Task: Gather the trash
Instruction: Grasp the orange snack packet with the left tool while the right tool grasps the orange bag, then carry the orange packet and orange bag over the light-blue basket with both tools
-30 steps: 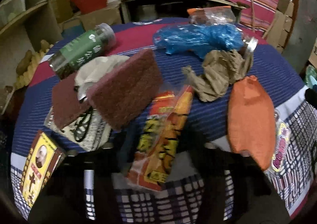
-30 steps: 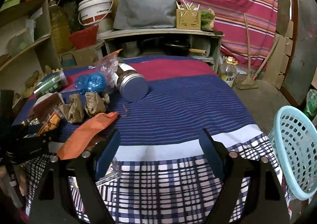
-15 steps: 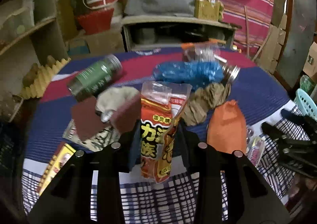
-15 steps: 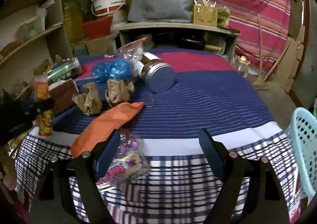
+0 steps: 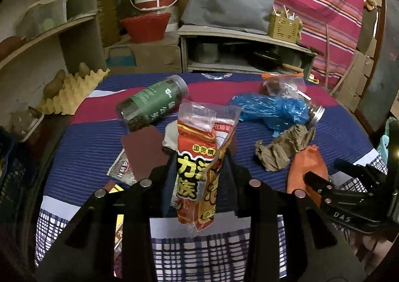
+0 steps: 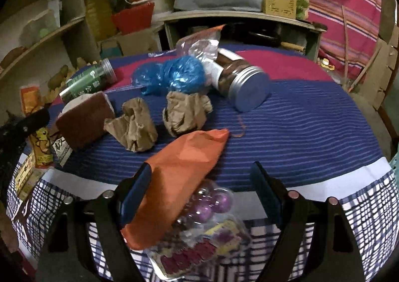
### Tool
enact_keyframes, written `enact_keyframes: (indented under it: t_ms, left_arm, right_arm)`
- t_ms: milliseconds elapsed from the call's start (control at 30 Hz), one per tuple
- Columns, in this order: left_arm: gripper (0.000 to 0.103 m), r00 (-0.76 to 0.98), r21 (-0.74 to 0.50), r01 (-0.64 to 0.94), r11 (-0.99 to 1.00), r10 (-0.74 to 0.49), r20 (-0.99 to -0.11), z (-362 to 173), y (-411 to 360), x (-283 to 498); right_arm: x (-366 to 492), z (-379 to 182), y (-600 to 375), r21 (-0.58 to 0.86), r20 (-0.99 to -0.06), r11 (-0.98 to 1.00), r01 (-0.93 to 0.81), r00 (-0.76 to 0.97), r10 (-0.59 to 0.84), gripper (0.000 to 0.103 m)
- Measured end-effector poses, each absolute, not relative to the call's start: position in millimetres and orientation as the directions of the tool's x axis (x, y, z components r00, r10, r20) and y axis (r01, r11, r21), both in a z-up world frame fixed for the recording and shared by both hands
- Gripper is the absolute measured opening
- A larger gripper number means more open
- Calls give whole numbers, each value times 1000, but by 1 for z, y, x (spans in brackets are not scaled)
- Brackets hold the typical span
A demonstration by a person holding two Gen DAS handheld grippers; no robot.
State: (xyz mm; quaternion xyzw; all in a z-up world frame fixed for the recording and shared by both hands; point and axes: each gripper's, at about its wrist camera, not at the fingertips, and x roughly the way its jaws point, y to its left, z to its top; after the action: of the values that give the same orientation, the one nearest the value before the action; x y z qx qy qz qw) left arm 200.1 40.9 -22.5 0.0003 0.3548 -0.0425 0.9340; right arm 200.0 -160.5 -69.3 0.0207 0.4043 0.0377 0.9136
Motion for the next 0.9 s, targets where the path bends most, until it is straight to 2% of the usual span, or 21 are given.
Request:
enact_keyframes:
  t_ms: [67,133,200,367,400,500,667,900]
  left_arm:
    - [34,740,-34,76,997,-79,-668,-25,43,203]
    - [34,733,-42,72,996,-82,-675,-28,45,205]
    - [34,724,-51,67,996,-84,-684,-31,46,207]
    - [35,718,-45,67,997,-79,-691,-34,45,208]
    - [35,719,-43,68,997,-79,-690,-34,44,208]
    - [35,719,-36,72,997,-77,-691,-34,42,207]
    - [35,718,-18,77,997,-68,-693,-36,39,207]
    - [35,728,-6,90,996,-70,-682,-31,33,205]
  right_arm:
    - [199,-70,-158,63,-734,996,-65,673,90,78]
    - [198,-68,-158,77,-730,993,-91,673,118,68]
    - [198,-66,-156,73,-725,992,-105,678,125,51]
    - [195,-64,-159,66,-719,990,-121,683,131,31]
    - [195,-63,-160,66,-716,991,-120,685,131,24]
    - [193,-61,-164,72,-713,989,-129,687,142,14]
    - [187,-57,-173,76,-697,989,-125,702,143,7]
    - [168,-37,-202,117,-664,990,-84,735,141,6]
